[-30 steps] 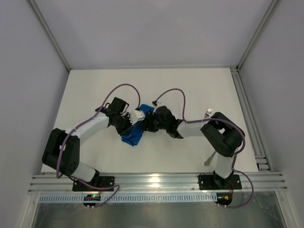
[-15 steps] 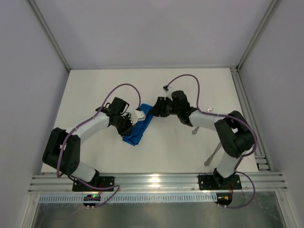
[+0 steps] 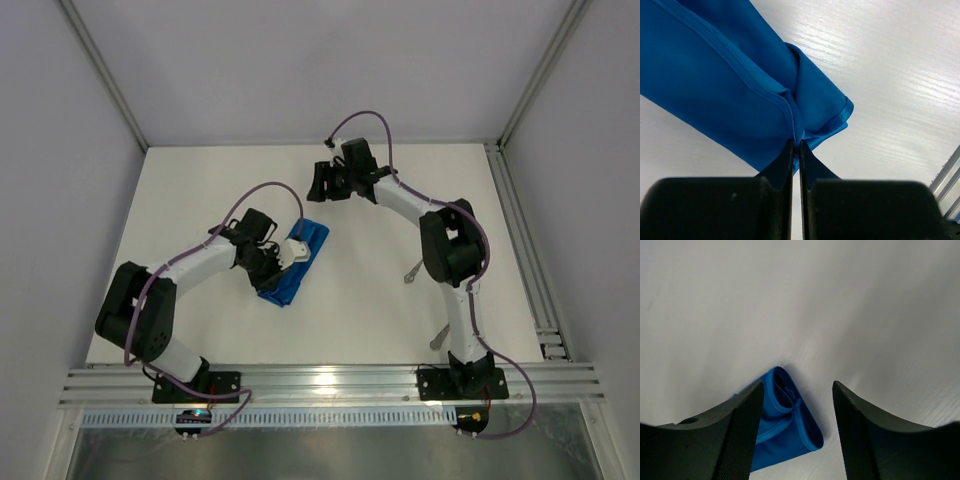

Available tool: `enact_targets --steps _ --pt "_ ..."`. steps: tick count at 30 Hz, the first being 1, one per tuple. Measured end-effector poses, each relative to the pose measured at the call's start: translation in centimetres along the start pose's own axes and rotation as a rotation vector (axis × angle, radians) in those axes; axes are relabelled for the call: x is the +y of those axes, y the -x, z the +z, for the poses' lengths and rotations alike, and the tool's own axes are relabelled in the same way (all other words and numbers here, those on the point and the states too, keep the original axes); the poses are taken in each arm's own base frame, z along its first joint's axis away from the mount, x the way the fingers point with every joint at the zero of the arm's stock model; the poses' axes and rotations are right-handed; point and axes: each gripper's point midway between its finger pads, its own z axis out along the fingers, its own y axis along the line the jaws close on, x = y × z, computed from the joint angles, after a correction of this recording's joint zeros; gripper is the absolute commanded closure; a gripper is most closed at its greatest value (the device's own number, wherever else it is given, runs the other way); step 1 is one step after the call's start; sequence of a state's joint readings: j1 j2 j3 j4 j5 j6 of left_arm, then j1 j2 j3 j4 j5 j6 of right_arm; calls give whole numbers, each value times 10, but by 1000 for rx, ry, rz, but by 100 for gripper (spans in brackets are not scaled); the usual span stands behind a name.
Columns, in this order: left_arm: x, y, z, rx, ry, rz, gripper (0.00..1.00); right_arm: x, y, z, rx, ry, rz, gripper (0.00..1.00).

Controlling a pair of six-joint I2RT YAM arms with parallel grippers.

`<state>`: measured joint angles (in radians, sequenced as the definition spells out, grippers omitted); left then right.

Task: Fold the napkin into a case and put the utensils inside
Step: Move the smaller rectangle-folded napkin to the center of the board.

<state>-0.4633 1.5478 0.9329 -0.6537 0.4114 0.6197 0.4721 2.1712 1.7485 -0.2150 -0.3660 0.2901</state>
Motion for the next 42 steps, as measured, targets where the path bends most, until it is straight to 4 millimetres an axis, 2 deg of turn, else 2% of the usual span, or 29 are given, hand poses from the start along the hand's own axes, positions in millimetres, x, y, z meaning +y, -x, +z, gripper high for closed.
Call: enact_targets --steps 4,5,10,18,23,28,34,39,42 --pt "-6 -6 8 32 -18 26 100 -22 -69 28 191 29 52 39" --pt "-7 -7 9 38 -21 28 100 -19 -74 30 204 59 58 39" --pt "-10 -16 14 68 -27 33 100 -10 -81 28 226 122 43 41" --pt "-8 -18 15 72 -23 50 100 -3 -87 28 234 173 47 41" --pt "-8 -19 15 71 -17 57 100 -10 -82 26 223 158 79 41" --pt "-8 -20 16 71 0 97 100 -15 -67 17 184 134 81 41" --pt "-7 -20 16 73 4 110 100 1 -60 3 149 158 41 39" --pt "-7 -20 16 74 4 111 100 15 -68 8 164 173 17 39" --pt "-8 -20 16 73 4 112 100 16 -78 16 184 166 7 40"
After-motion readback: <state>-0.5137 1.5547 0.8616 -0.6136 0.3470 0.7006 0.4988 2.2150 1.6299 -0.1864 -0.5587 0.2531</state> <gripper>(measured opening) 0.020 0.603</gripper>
